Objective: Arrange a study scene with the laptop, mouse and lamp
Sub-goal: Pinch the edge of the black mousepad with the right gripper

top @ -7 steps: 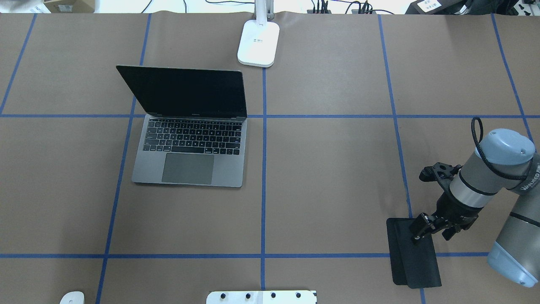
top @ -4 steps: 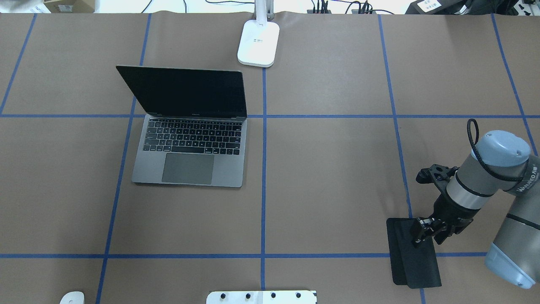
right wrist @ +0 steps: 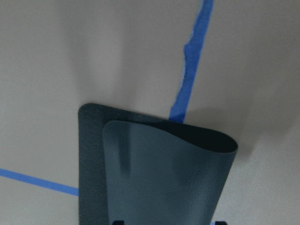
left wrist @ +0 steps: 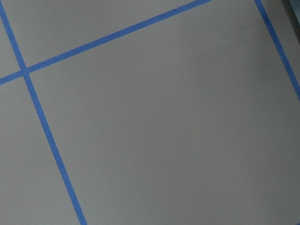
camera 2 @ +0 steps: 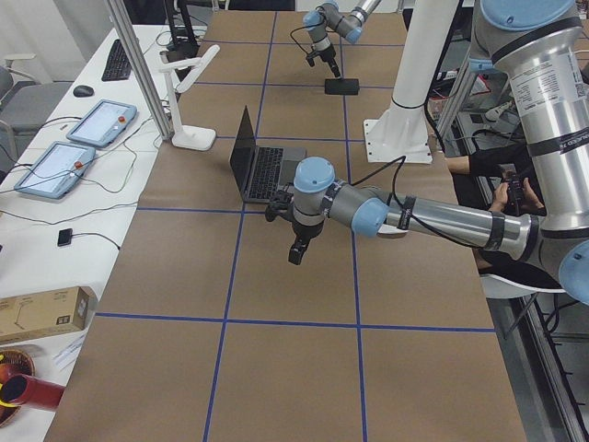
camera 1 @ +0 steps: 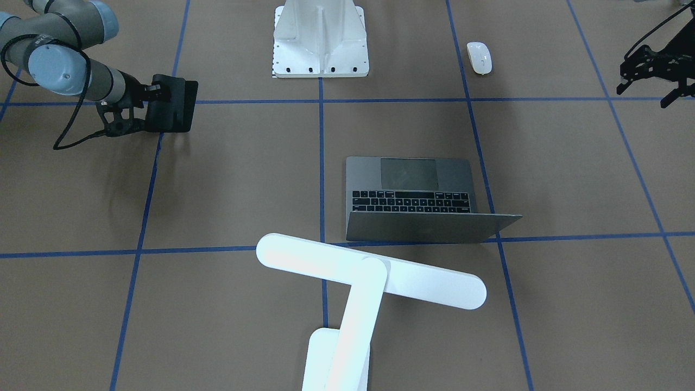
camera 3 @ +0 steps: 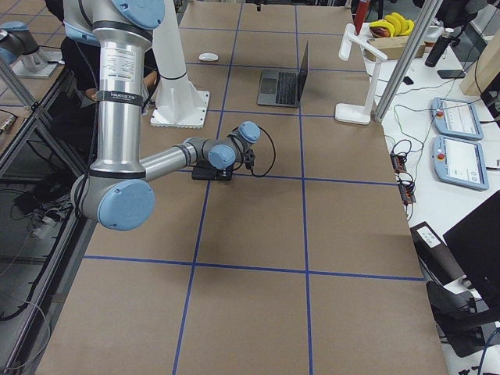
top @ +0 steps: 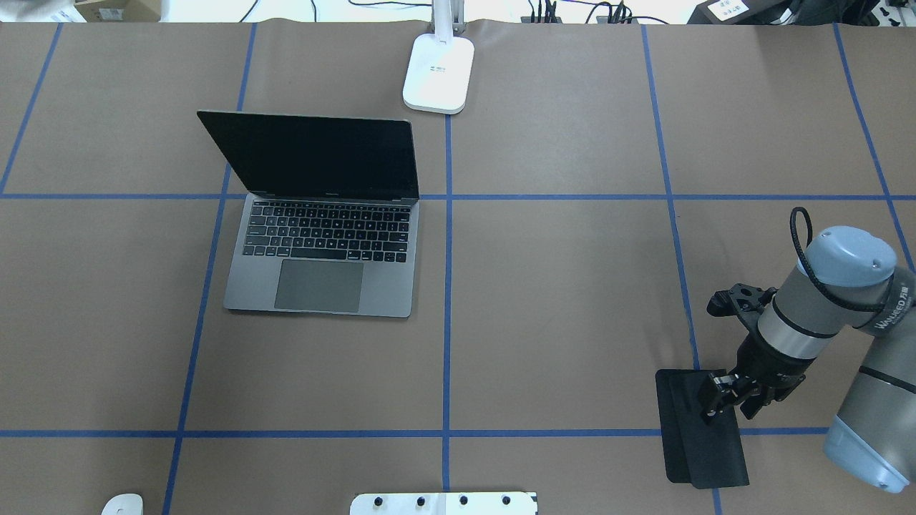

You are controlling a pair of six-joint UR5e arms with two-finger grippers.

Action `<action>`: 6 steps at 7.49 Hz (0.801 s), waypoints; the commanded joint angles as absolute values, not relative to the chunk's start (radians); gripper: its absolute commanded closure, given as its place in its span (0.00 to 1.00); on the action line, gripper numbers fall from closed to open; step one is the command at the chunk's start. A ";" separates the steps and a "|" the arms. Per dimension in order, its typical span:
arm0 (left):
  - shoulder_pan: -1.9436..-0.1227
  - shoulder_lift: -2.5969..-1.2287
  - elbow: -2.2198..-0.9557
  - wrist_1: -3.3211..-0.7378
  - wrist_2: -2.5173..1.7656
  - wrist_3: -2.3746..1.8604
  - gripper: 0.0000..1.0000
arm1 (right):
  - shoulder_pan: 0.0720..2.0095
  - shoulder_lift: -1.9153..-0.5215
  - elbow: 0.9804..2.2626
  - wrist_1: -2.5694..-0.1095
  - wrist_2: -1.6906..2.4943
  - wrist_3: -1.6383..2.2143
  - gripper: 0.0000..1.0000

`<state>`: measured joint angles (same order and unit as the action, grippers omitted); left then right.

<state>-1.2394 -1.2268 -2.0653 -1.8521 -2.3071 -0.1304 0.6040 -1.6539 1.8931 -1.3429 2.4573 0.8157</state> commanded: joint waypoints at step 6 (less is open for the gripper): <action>-1.239 -1.210 -2.065 -1.877 -2.307 -0.130 0.00 | 0.594 -1.654 1.879 -1.344 2.464 0.813 0.74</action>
<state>-1.2395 -1.2168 -2.0647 -1.8683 -2.3071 -0.1304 0.5869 -1.6536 1.8761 -1.3438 2.4588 0.8142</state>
